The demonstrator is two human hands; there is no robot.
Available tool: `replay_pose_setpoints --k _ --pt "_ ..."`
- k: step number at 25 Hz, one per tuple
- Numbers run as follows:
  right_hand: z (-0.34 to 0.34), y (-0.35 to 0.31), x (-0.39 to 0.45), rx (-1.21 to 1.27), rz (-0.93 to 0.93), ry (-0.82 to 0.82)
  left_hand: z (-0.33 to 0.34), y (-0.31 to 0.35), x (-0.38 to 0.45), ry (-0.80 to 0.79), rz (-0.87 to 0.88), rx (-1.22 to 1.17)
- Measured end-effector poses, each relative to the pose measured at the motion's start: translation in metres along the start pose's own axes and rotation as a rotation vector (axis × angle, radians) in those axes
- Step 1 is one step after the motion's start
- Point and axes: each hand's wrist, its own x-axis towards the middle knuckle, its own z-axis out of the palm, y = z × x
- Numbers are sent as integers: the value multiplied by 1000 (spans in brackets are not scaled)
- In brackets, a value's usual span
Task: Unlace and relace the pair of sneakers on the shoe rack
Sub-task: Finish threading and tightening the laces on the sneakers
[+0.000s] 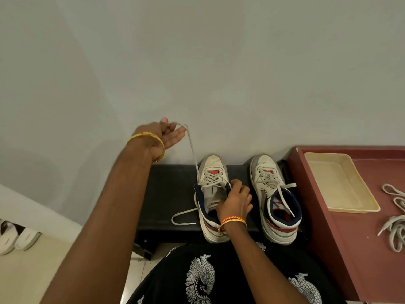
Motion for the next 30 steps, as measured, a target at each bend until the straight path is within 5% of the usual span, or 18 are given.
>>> replay_pose_setpoints --k 11,17,19,23,30 --pt "-1 -1 -1 4 -12 4 8 21 -47 -112 2 -25" --pt "2 4 0 85 22 39 -34 -69 21 -178 -309 1306" --pt "4 5 1 95 26 43 -43 -111 40 -194 -291 1495" --pt "5 7 1 110 29 57 -47 -151 52 -89 -221 1231" --pt "7 8 -1 120 28 59 -47 -143 61 1 -137 1144"
